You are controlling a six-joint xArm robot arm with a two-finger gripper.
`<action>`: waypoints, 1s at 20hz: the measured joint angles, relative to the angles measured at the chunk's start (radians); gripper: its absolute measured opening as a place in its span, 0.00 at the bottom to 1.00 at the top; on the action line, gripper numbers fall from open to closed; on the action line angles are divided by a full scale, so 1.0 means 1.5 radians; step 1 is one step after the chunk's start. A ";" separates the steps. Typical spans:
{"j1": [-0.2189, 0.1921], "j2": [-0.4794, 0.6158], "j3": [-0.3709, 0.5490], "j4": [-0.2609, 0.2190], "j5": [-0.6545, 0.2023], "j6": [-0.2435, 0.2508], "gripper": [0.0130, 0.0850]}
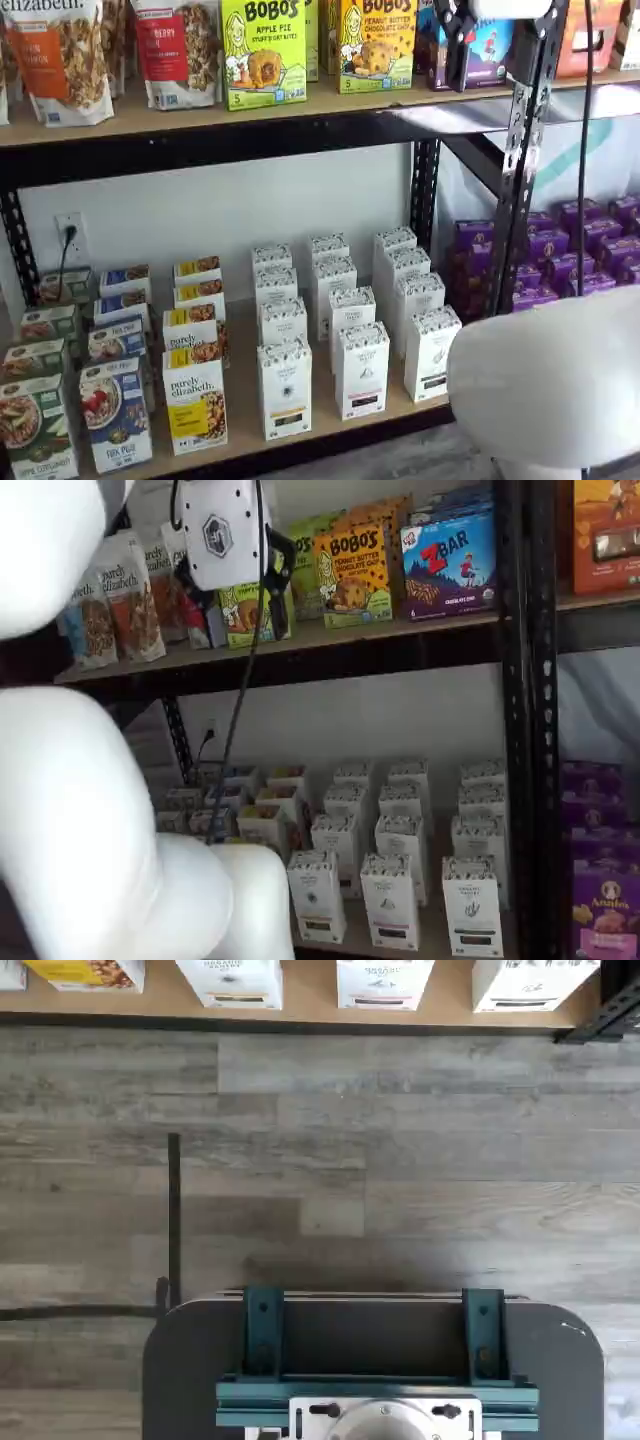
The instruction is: Pick up the white box with a yellow strip in the middle, on the bottom shelf, the fourth box from the left
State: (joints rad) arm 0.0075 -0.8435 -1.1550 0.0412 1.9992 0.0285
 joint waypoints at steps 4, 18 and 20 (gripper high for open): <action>-0.041 0.006 -0.004 0.047 0.011 -0.020 1.00; 0.052 -0.006 0.082 -0.023 -0.092 0.043 1.00; 0.064 -0.005 0.106 -0.024 -0.116 0.054 1.00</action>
State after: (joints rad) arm 0.1031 -0.8513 -0.9955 0.0054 1.8256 0.1102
